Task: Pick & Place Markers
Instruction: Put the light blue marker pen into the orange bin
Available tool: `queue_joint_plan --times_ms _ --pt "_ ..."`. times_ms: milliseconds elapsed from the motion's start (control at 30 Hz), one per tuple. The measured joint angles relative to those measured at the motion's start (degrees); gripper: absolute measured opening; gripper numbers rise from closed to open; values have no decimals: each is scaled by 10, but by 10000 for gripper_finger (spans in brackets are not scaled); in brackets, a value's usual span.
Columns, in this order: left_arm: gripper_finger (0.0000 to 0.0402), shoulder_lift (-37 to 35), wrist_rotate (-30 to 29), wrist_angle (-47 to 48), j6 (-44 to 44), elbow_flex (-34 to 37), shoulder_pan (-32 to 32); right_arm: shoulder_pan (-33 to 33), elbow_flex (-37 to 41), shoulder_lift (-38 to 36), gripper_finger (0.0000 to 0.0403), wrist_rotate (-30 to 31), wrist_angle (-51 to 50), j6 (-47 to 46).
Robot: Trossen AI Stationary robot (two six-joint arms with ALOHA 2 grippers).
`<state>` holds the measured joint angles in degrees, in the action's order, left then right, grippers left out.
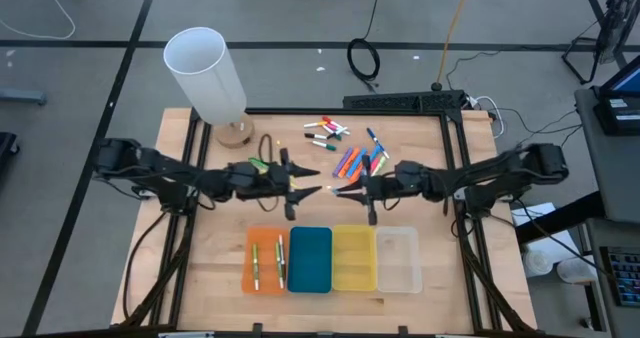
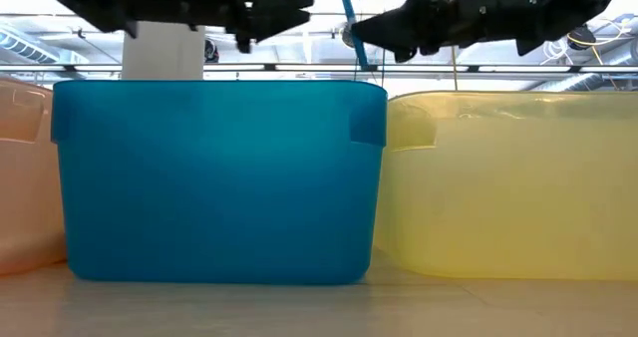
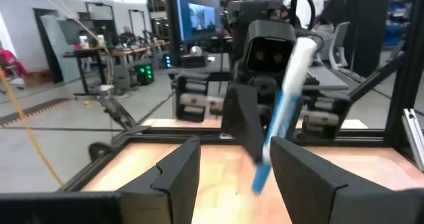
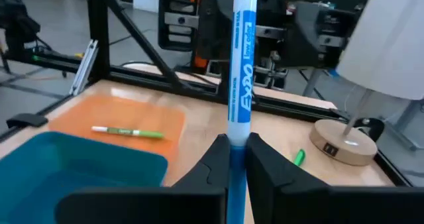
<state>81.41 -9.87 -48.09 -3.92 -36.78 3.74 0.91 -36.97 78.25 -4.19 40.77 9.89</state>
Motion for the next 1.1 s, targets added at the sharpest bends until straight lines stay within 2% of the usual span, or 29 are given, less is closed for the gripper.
queue_joint_plan --times_ms 200,433,1100 --pt "189 59 42 -2 2 -51 0 0 0 20 15 -1 11 -2" --pt "189 84 73 0 4 -73 1 0 0 20 15 1 14 -2" --pt "189 84 68 7 24 -74 0 0 0 20 17 -1 20 -4"
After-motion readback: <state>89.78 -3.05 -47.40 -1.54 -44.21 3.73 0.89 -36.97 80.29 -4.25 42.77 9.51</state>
